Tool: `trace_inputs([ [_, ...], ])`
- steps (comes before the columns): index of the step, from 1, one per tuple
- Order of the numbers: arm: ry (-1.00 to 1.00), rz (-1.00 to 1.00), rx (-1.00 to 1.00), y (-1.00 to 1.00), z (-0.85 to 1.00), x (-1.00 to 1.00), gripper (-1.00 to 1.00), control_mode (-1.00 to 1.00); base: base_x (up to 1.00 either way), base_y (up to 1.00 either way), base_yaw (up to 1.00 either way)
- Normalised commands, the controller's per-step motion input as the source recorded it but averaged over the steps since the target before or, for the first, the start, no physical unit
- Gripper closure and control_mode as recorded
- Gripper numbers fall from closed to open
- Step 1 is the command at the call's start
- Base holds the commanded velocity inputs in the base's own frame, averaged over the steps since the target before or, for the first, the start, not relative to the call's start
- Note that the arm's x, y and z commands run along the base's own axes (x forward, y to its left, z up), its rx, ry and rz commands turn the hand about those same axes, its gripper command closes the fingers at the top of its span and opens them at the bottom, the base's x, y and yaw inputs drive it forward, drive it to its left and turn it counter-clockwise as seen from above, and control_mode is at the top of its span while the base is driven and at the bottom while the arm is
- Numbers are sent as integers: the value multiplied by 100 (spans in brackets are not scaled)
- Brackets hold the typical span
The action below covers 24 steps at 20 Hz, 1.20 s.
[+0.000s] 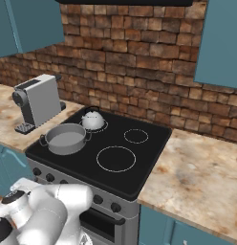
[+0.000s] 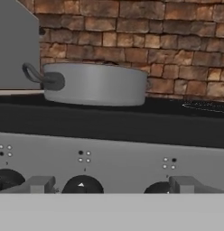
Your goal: Pick the kettle from the cabinet and place it on a stove burner. Then pick the pot from the counter and place it on another stove burner. Finally, turn both burners on.
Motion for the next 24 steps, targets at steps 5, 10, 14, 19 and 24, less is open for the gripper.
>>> trace_inputs([
  [5,-4,0,0,7,-28,8,-100,-100,0,0,0],
  [10,-4,0,0,1,-27,12,-100,-100,0,0,0],
  [14,-4,0,0,0,-16,13,-100,-100,0,0,0],
  [19,-3,0,0,0,-12,17,-100,-100,0,0,0],
  [24,-3,0,0,0,-9,14,-100,-100,0,0,0],
])
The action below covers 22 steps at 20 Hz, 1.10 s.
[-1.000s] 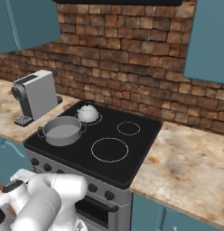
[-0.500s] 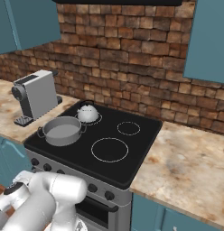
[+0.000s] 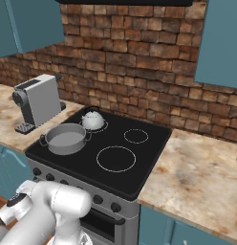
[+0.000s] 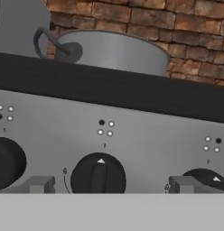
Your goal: Pick the kettle from the cabinet and place it on a stove burner. Then pick the pot from the counter and place it on another stove burner. Finally, turn both burners on.
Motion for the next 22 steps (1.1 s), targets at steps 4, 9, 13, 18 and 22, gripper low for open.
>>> trace_inputs([
  [4,-1,0,0,2,-6,15,-100,-100,0,0,0],
  [9,-1,0,0,0,-3,13,-100,-100,0,0,0],
  [13,0,0,0,0,-3,11,-100,-100,0,0,0],
  [18,0,0,0,0,-8,12,-100,-100,0,0,0],
  [22,-1,0,0,0,-5,10,-100,-100,0,0,0],
])
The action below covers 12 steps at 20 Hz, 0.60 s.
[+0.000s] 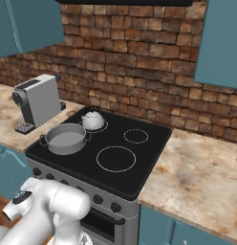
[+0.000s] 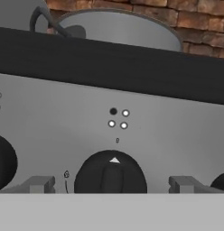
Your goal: Pick the kettle from the cabinet and place it on a stove burner. Then pick the pot from the counter and place it on another stove burner. Finally, turn both burners on.
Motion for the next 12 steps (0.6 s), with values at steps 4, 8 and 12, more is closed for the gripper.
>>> trace_inputs([
  [4,-1,0,0,0,-1,11,-100,-100,0,0,0],
  [8,-1,0,0,2,-2,16,-100,-100,0,0,0],
  [12,0,0,0,2,-5,17,100,-100,0,0,0],
])
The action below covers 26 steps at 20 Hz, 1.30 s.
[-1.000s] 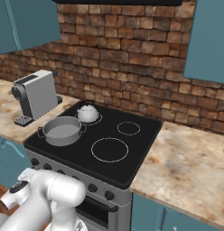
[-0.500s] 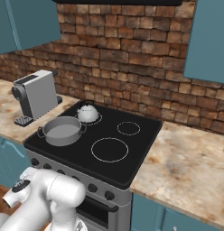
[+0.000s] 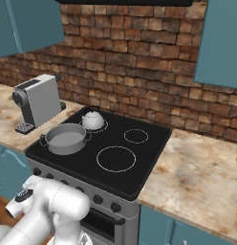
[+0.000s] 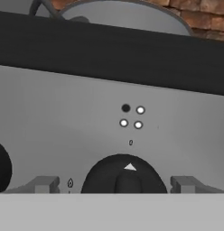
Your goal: Pick the kettle from the cabinet and place it on a stove burner. Then pick the pot from the counter and place it on another stove burner. Finally, turn both burners on.
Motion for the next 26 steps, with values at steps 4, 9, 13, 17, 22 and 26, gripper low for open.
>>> trace_inputs([
  [4,0,0,0,3,-7,17,100,-100,0,0,0],
  [9,0,0,0,3,-7,2,100,-100,0,0,0],
  [13,0,0,-8,0,-3,0,100,-100,0,0,0],
  [17,0,0,-12,0,0,0,100,-100,0,0,0],
  [22,1,0,-22,0,1,-3,100,-100,0,0,0],
  [26,3,0,-25,0,3,-6,100,-100,0,0,0],
])
